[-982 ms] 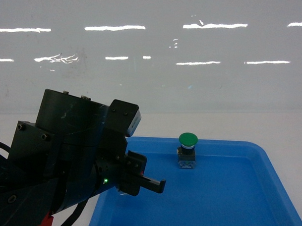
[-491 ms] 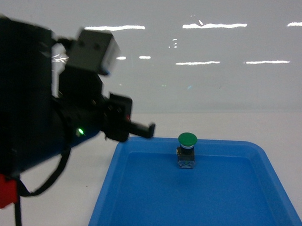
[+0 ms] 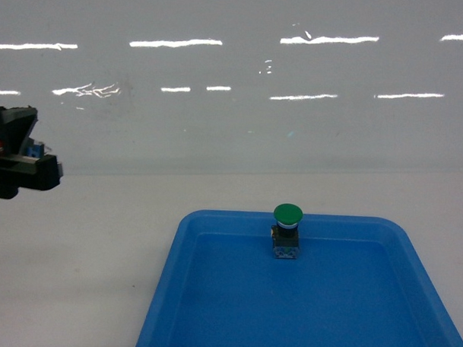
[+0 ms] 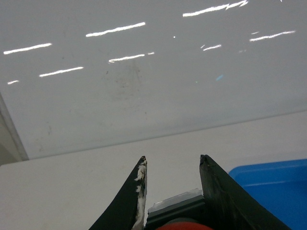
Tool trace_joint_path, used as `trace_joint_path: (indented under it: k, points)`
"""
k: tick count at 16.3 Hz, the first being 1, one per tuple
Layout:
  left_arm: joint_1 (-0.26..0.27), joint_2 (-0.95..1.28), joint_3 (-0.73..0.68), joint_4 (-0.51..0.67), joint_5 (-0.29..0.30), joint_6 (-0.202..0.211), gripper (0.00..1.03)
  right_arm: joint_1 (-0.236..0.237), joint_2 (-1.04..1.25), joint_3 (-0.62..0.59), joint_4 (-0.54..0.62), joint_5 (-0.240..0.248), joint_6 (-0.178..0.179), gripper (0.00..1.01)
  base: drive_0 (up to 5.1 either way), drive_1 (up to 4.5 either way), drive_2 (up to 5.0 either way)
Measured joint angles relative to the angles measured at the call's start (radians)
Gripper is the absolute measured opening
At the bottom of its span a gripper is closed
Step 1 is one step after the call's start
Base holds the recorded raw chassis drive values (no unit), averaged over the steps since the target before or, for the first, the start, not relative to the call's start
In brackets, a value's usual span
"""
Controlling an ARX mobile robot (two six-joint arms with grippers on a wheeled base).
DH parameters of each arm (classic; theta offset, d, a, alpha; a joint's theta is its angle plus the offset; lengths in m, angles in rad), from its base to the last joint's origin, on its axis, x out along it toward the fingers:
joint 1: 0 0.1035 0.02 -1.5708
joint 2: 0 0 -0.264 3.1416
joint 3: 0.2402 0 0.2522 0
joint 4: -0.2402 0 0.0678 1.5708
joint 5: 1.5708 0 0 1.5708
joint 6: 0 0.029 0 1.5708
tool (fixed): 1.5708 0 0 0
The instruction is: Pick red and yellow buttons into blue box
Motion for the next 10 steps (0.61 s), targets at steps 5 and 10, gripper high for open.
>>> trace_joint_path:
  k: [5,10]
  points:
    - [-0.049,-0.288,-0.065,-0.254,-0.104,-0.016,0.29,0.000,0.000,0.000,0.000,0.000,0.000,0.27,0.0,0.00,0.0]
    - [-0.070,-0.375,-0.083,-0.320,-0.125,-0.040,0.29,0.000,0.004,0.000,-0.001,0.000,0.000,0.27,0.1,-3.93,4.2]
